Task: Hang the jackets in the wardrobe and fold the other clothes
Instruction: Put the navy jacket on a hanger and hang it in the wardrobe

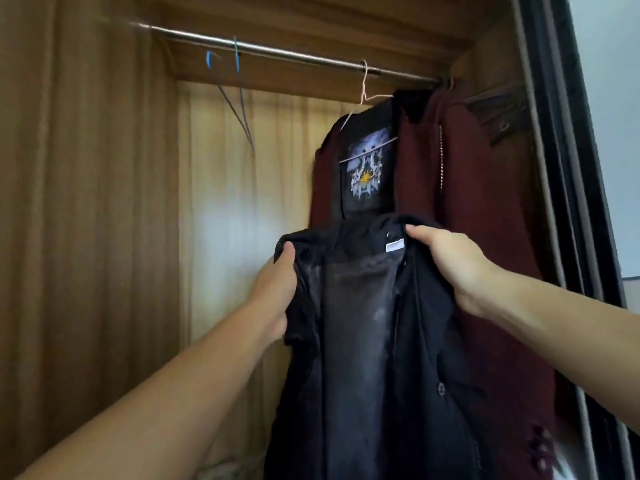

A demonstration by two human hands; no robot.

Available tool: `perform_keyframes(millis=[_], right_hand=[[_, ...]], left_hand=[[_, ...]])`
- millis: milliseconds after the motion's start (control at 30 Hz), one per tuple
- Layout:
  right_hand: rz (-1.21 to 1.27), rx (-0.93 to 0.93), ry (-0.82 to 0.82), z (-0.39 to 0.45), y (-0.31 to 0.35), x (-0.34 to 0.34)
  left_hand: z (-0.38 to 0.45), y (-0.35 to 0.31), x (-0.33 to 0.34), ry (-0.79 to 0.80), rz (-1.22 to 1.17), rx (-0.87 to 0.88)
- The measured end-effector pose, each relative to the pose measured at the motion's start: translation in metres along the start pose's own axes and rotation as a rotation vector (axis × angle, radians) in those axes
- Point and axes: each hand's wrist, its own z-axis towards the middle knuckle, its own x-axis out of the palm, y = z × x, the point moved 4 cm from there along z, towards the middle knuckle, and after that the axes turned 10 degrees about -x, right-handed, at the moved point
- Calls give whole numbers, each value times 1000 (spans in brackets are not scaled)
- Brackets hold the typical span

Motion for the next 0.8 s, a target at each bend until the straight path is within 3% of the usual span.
perform_keyframes(millis=[167, 333, 467, 600, 800], right_hand=[[-14, 54, 162, 35, -29, 9], [42, 44, 276, 64, -40, 44], [138, 39, 305, 87, -35, 76], [227, 17, 330, 105, -16, 116], [291, -102, 400, 121, 19, 176]], left_hand=[[-13, -45, -9, -252, 24, 186], [-21, -88, -24, -376, 166, 304], [-27, -105, -35, -297, 467, 364], [-10, -105, -39, -186, 793, 233], [30, -95, -43, -23, 680, 184]])
